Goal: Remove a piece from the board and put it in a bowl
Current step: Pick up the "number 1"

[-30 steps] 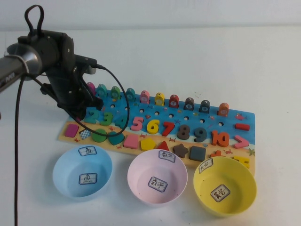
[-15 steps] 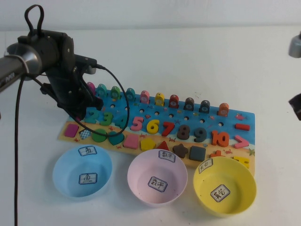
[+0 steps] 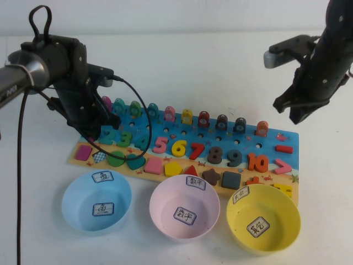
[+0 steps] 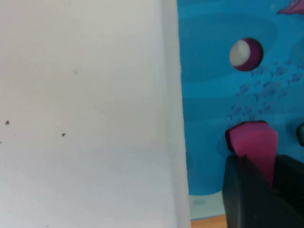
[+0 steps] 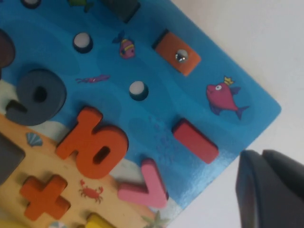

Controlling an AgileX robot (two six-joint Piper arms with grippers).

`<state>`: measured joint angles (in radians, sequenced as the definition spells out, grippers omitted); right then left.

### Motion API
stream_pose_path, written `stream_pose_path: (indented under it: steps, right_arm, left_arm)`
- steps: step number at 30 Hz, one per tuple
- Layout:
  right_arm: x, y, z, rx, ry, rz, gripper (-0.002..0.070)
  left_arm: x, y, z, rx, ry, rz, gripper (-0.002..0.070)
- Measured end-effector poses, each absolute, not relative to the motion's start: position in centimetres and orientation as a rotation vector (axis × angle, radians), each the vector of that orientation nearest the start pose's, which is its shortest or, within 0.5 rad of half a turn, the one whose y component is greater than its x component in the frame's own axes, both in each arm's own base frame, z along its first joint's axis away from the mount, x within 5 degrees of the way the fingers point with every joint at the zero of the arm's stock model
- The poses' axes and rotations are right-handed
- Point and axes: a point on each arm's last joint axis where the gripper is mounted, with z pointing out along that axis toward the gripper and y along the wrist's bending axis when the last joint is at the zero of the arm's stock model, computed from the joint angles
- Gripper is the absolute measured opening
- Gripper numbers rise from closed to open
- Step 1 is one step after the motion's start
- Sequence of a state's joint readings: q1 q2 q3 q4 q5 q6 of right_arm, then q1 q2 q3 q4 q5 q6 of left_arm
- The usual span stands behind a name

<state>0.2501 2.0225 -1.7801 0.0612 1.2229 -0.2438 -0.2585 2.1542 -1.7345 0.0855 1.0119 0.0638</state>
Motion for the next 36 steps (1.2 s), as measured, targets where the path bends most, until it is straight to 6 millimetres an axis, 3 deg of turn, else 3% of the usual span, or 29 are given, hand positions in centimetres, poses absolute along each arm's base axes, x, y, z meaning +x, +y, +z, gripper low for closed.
stream_pose_path:
  steps: [5,20,36]
  right_arm:
    - [42.1,11.3,22.7,-0.708,2.916,0.089,-0.0017]
    - [43.7,11.9,18.6,-0.685,2.923,0.128,-0.0017]
    - [44.1,12.1,17.9,-0.679,2.925,0.140,-0.0017]
  left_arm:
    - [43.9,-10.9,18.8,0.523,2.860,0.082,0.0065]
    - [43.9,-10.9,18.8,0.524,2.860,0.084,0.0065]
    - [43.9,-10.9,18.8,0.524,2.857,0.084,0.0065]
